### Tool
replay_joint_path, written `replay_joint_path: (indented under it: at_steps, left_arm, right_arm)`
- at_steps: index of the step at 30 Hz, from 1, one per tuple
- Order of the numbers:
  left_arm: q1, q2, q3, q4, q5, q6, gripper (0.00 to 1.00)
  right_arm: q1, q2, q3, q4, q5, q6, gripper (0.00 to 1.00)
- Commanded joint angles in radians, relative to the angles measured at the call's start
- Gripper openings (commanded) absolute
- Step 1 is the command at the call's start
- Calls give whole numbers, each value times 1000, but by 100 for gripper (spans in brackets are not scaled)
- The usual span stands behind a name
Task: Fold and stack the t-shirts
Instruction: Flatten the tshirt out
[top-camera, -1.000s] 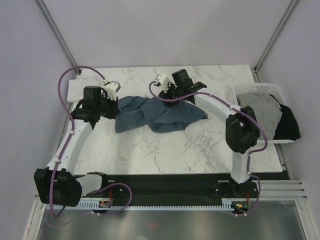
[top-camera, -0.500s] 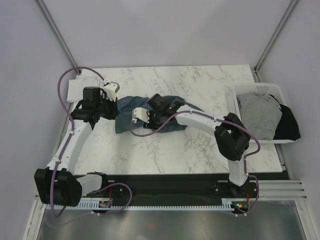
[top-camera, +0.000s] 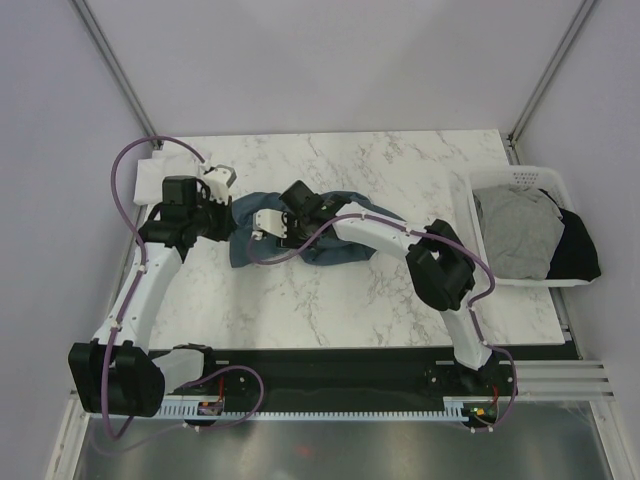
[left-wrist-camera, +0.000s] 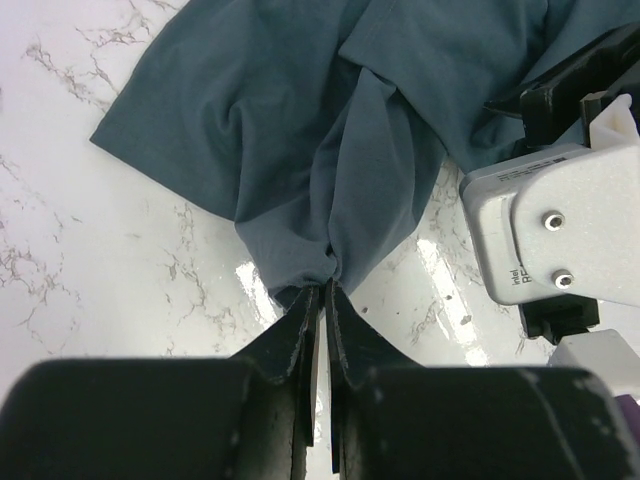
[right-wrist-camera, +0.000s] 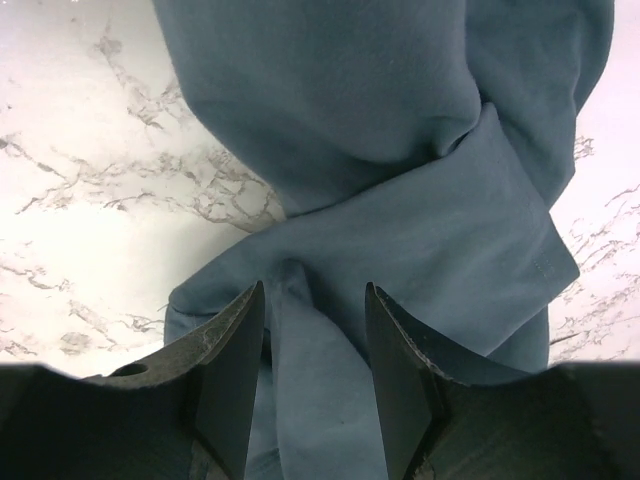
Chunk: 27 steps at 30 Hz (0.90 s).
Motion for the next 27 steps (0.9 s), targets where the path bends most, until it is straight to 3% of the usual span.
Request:
replay_joint_path:
  at_steps: [1, 15, 27]
  left_arm:
    - [8, -28, -4, 19, 29, -20, 12]
    - [22, -19, -1, 26, 50, -28, 12]
    - [34, -30, -11, 26, 61, -29, 12]
  right_arm:
    - [8, 19, 74, -43, 13, -15, 53]
    - [8, 16, -9, -73, 50, -33, 52]
    - [8, 59, 40, -76, 40, -23, 47]
